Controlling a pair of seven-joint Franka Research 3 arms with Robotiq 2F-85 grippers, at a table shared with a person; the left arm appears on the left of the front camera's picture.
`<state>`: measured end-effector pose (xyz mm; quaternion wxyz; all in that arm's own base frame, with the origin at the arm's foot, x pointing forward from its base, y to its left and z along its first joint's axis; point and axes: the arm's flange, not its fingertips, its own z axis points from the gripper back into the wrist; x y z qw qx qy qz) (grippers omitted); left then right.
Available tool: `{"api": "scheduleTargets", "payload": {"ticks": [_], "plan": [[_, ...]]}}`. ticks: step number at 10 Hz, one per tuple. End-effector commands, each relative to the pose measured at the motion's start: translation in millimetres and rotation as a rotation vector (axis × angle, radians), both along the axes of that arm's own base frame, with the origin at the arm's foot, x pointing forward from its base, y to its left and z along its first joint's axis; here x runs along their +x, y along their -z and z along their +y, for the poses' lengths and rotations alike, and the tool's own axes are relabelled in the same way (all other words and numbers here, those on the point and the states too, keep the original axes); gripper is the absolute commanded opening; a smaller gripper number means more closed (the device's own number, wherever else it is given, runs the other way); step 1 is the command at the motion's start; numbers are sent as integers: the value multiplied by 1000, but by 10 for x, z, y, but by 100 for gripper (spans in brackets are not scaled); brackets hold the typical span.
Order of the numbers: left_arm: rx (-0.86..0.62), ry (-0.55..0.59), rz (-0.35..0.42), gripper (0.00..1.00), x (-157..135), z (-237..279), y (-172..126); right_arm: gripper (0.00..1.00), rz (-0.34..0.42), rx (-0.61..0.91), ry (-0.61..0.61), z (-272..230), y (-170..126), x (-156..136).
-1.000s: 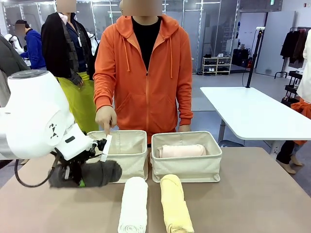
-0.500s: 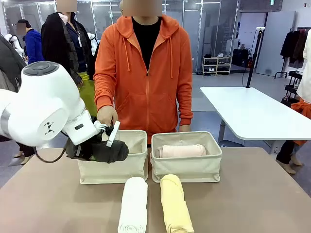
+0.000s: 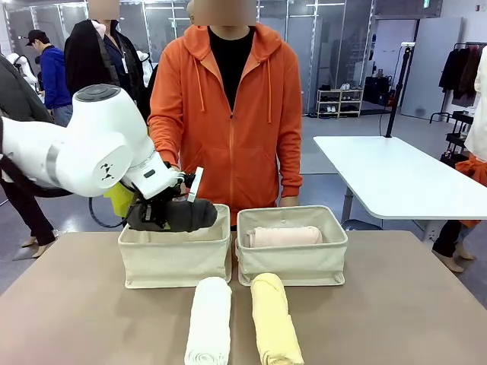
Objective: Divide the towels into two baskets.
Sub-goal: Pick up one hotel-folded towel from the bottom of the table and place it in the Fabric basket indicated by the person.
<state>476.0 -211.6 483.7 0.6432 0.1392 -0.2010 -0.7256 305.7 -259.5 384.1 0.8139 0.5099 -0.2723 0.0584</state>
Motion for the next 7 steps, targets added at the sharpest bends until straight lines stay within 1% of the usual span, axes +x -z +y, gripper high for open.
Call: {"api": "scheduleTargets", "payload": {"ticks": [1, 2, 4, 5, 6, 7], "plan": [[50, -115, -74, 43, 295, -33, 4, 100, 21, 2, 2, 13, -45, -36], [50, -114, -92, 43, 414, -25, 31, 100, 21, 2, 2, 13, -45, -36], [44, -100, -62, 43, 680, 38, 151, 100, 21, 2, 2, 13, -45, -36], [29, -89, -66, 43, 797, 54, 193, 100, 21, 2, 2, 13, -45, -36], [-16, -87, -46, 43, 910, 55, 221, 100, 21, 2, 2, 13, -45, -36], [13, -110, -27, 43, 995, 38, 271, 100, 21, 2, 2, 13, -45, -36]]}}
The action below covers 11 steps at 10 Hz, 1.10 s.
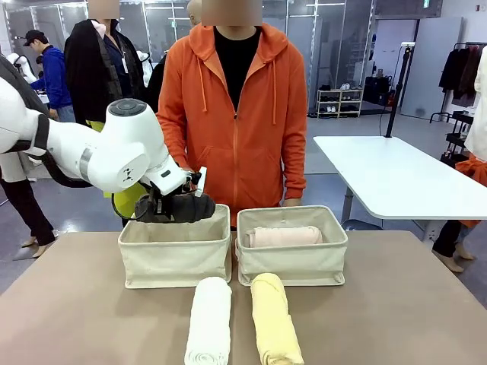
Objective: Divide the towels into two baskets.
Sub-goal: Pick up one hotel-folded towel from the bottom of the table and place it in the Fabric basket indicated by the person.
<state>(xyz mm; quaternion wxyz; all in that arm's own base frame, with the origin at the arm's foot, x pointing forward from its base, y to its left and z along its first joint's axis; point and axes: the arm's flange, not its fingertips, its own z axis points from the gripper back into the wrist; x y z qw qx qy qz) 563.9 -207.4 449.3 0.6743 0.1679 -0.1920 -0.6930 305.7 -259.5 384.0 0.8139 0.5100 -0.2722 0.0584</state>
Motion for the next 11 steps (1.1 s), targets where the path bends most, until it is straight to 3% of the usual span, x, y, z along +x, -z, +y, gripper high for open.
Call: {"api": "scheduleTargets", "payload": {"ticks": [1, 2, 3, 4, 5, 11], "plan": [[0, -15, 12, 43, 196, -30, -40, 100, 21, 2, 2, 13, -45, -36], [9, -18, 26, 46, 244, -52, -30, 100, 21, 2, 2, 13, -45, -36], [13, -28, 33, 79, 276, -59, -19, 100, 21, 2, 2, 13, -45, -36], [11, -30, 37, 83, 279, -72, -12, 100, 21, 2, 2, 13, -45, -36], [19, -28, 43, 100, 273, -86, -2, 100, 21, 2, 2, 13, -45, -36], [39, -28, 48, 100, 48, -105, -50, 100, 21, 2, 2, 13, -45, -36]]}}
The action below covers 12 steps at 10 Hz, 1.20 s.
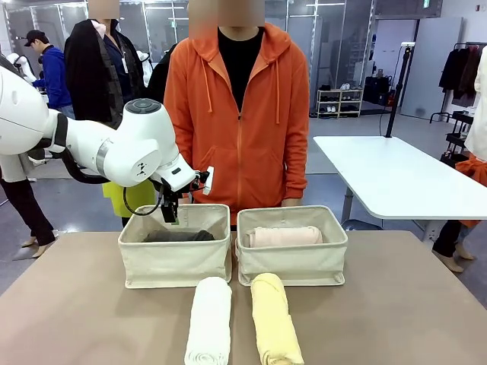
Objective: Divide the towels into two baskets.
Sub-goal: Pick up one hotel-folded towel from the bottom of the table and place it in the Fabric basket indicated by the person.
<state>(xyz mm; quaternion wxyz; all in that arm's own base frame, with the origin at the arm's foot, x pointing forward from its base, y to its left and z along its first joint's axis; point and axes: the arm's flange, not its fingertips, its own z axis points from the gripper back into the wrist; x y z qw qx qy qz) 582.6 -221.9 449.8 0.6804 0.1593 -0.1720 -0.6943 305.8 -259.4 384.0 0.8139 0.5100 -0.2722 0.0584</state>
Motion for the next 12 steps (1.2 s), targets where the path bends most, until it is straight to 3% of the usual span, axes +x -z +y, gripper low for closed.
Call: {"api": "scheduleTargets", "payload": {"ticks": [1, 10, 11, 12], "plan": [[-3, -1, -1, 100, 26, 7, 21, 100, 21, 2, 2, 13, -46, -36], [-3, -1, -1, 100, 26, 7, 21, 100, 21, 2, 2, 13, -46, -36], [0, 2, 6, 100, 11, -17, 41, 100, 21, 2, 2, 13, -46, -36], [-103, -26, 70, 100, -37, 80, -146, 100, 21, 2, 2, 13, -46, -36]]}}
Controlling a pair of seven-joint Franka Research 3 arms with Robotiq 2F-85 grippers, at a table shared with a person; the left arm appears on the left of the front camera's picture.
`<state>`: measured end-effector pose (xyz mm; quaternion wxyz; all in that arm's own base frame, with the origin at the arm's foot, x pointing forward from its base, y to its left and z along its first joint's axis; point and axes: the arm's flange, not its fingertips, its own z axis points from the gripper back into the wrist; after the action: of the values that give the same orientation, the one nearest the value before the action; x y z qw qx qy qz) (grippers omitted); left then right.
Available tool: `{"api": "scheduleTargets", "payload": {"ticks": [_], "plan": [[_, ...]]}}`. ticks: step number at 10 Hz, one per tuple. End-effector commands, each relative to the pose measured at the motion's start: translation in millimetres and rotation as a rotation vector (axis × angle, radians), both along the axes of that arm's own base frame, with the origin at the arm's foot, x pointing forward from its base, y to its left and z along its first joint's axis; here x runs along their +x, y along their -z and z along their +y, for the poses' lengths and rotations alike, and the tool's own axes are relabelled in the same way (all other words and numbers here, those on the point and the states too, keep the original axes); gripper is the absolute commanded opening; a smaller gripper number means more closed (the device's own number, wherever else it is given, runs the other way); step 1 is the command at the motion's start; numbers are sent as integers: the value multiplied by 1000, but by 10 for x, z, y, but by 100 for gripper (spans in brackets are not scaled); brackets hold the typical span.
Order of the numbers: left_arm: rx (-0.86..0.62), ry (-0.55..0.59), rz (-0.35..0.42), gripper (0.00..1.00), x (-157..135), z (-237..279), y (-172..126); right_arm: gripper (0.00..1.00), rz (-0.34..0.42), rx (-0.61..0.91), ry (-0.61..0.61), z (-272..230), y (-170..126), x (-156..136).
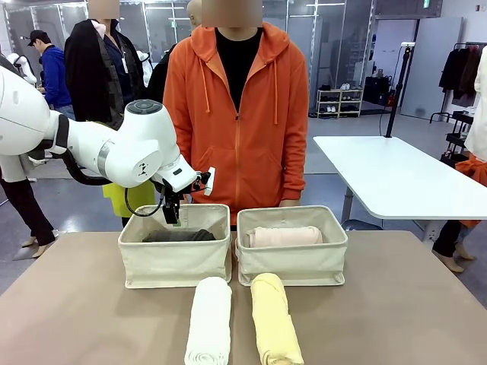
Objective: Divide the towels into two baskets.
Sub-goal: Pick up one hotel-folded towel from the bottom of the table and place it in the Fabric basket indicated by the person.
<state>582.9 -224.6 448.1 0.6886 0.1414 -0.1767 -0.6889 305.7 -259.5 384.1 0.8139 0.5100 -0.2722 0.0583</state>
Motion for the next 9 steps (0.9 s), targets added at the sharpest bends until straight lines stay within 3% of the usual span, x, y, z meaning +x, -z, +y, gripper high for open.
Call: {"api": "scheduleTargets", "payload": {"ticks": [1, 4, 5, 7, 9], "plan": [[-140, -34, 156, 100, -176, 258, -333, 100, 21, 2, 2, 13, -45, -36], [-339, -126, 386, 100, -692, 898, -791, 100, 21, 2, 2, 13, -45, -36], [-477, -175, 513, 100, -927, 1146, -843, 100, 21, 2, 2, 13, -45, -36], [-700, -300, 680, 100, -1408, 1616, -893, 100, 21, 2, 2, 13, -45, -36], [-916, -424, 690, 100, -2073, 2249, -872, 100, 21, 2, 2, 13, -45, -36]]}}
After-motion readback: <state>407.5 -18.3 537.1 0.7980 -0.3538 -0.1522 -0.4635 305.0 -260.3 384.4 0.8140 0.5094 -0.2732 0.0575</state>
